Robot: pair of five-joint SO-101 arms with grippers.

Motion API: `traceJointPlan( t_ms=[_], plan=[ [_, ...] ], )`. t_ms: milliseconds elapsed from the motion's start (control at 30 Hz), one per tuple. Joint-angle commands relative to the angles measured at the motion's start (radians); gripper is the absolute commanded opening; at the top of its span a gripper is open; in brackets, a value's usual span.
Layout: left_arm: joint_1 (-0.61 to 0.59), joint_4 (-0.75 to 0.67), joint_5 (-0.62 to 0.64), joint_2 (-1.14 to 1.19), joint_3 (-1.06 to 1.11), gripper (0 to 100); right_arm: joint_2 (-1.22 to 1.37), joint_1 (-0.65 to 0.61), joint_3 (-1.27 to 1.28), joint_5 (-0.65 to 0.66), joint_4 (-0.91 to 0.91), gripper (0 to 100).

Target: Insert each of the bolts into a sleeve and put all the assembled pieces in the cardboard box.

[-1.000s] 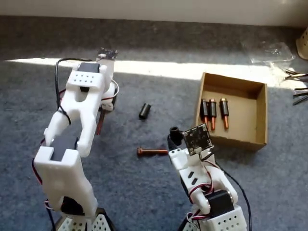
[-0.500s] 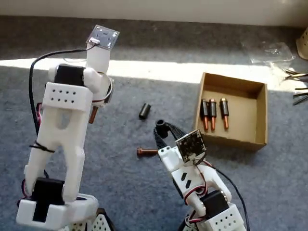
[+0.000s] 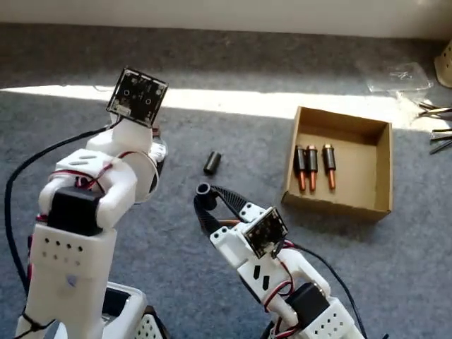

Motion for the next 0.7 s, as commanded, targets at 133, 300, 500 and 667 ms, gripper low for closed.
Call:
traceJointPlan(
  t_ms=[133, 300, 500, 667],
  plan=[
    [0.022, -0.109, -0.003, -0.193, 0.016, 1, 0.002, -0.010, 0.105, -0.003, -0.079, 0.4],
    [0.022, -0.252, -0.003, -0.274, 0.110, 1, 0.010, -0.008, 0.105, -0.005, -0.104, 0.4],
    [0.056, -0.419, -0.003, -0.302, 0.219, 1, 0.012, 0.044, 0.104, -0.009, -0.104, 0.4],
    [0.180, -0.520, -0.008, -0.302, 0.271, 1, 0.012, 0.081, 0.104, -0.009, -0.102, 0.4]
  ],
)
